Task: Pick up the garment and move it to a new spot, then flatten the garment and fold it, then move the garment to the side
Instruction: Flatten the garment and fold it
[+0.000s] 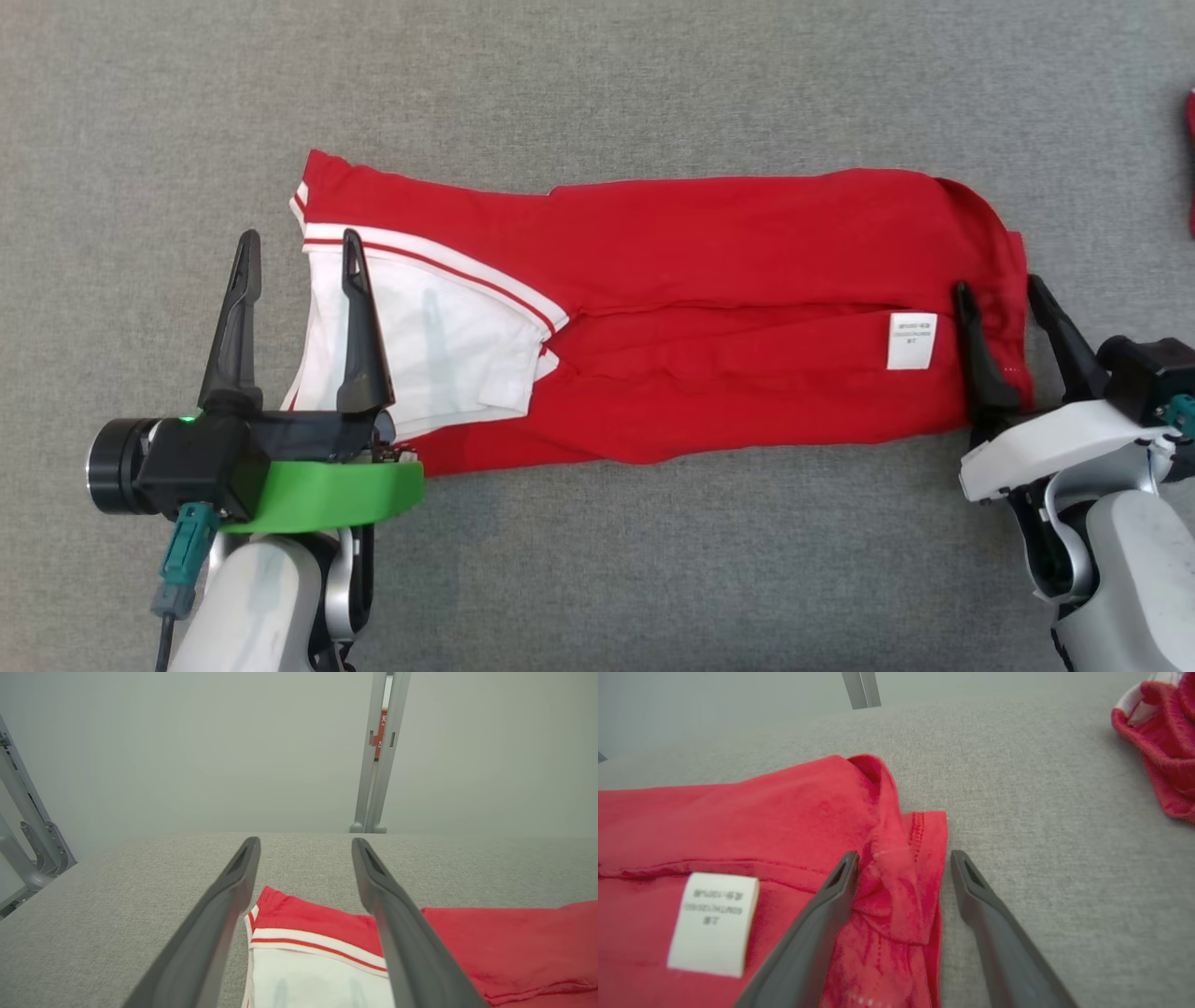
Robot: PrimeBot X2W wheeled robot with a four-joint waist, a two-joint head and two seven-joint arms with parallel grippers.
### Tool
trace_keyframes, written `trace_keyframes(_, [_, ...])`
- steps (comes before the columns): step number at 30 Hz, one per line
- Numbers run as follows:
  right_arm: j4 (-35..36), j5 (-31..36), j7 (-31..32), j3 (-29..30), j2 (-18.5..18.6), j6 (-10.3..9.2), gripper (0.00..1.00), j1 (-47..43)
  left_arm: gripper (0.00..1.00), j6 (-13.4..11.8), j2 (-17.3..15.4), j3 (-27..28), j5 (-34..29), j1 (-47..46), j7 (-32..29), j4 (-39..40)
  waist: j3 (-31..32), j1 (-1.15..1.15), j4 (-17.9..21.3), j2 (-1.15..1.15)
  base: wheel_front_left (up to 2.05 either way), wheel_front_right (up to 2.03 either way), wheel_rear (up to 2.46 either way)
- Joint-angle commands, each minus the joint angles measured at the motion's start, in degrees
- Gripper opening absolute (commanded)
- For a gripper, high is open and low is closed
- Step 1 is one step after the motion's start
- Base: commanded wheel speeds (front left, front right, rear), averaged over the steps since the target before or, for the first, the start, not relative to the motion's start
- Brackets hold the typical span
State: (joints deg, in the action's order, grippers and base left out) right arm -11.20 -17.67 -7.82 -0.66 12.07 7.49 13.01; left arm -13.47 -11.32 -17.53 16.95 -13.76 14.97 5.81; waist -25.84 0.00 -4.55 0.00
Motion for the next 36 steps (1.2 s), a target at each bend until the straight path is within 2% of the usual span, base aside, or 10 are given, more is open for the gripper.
trace_keyframes(1, [-1.26,-0.53,-0.65,-0.06,-0.14,0.01,1.0,0.03,1.0,0.36,0.35,-0.07,-0.7,-1.02,0.23,-0.13,-0.95,0.0,-0.9,0.0,0.0,0.0,0.0])
trace_keyframes(6, [-5.09,-2.03,-0.53,-1.92,-1.92,0.01,0.98,-3.45,1.0,0.91,0.74,0.55,-1.48,-1.11,0.2,-0.34,-1.21,0.0,-0.76,0.0,0.0,0.0,0.0])
trace_keyframes(7, [-5.21,-2.48,-0.41,-2.79,-2.15,0.02,0.49,-3.87,1.0,0.88,0.79,0.79,-1.59,-0.91,0.2,-0.29,-1.22,0.0,-0.57,0.0,0.0,0.0,0.0])
trace_keyframes(8, [-5.12,-3.03,-0.39,-3.77,-2.2,0.1,0.12,-4.04,1.0,0.78,0.81,1.18,-1.72,-0.58,0.2,-0.27,-1.16,0.0,-0.27,0.0,0.0,0.0,0.0])
trace_keyframes(9, [-4.97,-3.39,-0.48,-4.17,-2.08,0.1,0.0,-4.08,1.0,0.71,0.83,1.45,-1.77,-0.29,0.2,-0.34,-1.06,0.0,-0.09,0.0,0.0,0.0,0.0])
trace_keyframes(15, [-2.23,-5.81,-3.28,-2.3,1.18,-0.06,0.0,-3.63,1.0,1.01,0.52,2.79,-1.68,1.48,0.2,-1.05,0.82,0.0,0.73,0.0,0.0,0.0,0.0])
trace_keyframes(22, [-2.02,-6.8,-2.71,4.43,5.61,-0.05,0.0,-4.86,1.0,0.53,0.76,2.8,-1.79,3.77,0.21,-1.48,4.5,0.0,1.0,0.0,0.0,0.0,0.0])
trace_keyframes(25, [-0.38,-7.06,-1.71,5.35,6.24,-0.04,0.0,-4.86,1.0,0.5,0.71,2.91,-1.44,4.52,0.21,-1.74,6.03,0.0,0.97,0.0,0.0,0.0,0.0])
trace_keyframes(30, [7.33,-7.85,2.69,0.41,5.34,0.01,0.0,-3.18,1.0,0.26,0.26,3.09,-1.1,5.81,0.21,-1.78,8.45,0.0,1.19,0.0,0.0,0.0,0.0])
trace_keyframes(36, [15.21,-9.45,9.41,-11.35,1.13,0.01,0.0,0.67,1.0,0.23,0.18,2.7,-0.92,6.07,-0.14,-1.39,8.97,0.0,1.14,0.0,0.0,0.0,0.0])
